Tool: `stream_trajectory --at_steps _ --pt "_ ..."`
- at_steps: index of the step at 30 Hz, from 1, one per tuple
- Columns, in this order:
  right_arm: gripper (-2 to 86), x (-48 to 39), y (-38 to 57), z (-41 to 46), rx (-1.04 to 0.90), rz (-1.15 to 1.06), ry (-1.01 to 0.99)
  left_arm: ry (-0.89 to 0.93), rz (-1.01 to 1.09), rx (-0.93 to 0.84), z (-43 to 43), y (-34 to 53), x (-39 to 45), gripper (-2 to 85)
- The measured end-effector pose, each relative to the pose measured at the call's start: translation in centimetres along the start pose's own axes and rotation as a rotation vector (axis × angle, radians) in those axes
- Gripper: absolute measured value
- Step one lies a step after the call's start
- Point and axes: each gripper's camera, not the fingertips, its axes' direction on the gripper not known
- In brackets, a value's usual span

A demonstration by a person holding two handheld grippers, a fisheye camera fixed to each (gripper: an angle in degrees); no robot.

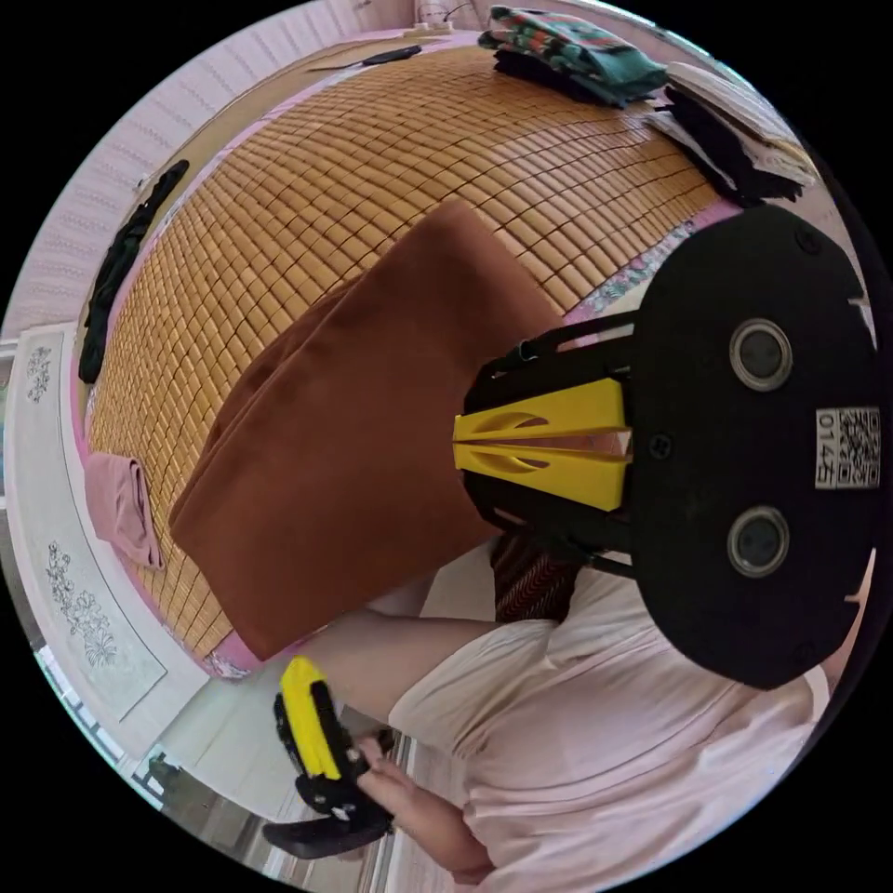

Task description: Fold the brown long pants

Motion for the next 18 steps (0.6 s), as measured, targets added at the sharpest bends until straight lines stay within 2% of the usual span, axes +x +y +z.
stream_trajectory --at_steps 1,5,8,10,11,14,18 --pt "-0.4 0.0 -2.4 0.2 -0.005 -0.024 -0.051 0.019 0.065 -0.04 2.3 -0.9 2.7 -0.9" --pt "-0.4 -0.6 -10.2 1.5 -0.067 -0.088 0.102 0.011 0.285 -0.08 7.2 -3.4 10.5 -0.9" --pt "-0.4 0.3 -14.0 3.6 -0.1 -0.062 0.15 0.001 0.371 -0.104 9.9 -4.1 12.8 -0.8" --pt "-0.5 1.6 -15.0 5.9 -0.137 0.008 0.073 -0.006 0.431 -0.183 12.8 -3.7 13.2 -0.8" --pt "-0.6 2.5 -15.0 5.8 -0.089 0.076 0.029 -0.022 0.458 -0.217 14.7 -3.1 13.2 -0.8" --pt "-0.7 3.2 -15.6 5.7 -0.108 0.047 -0.026 0.031 0.414 -0.22 15.6 -3.5 12.6 -0.8" --pt "-0.7 2.3 -17.4 5.2 -0.189 -0.037 0.032 0.047 0.404 -0.202 15.9 -3.3 12.4 -0.8"
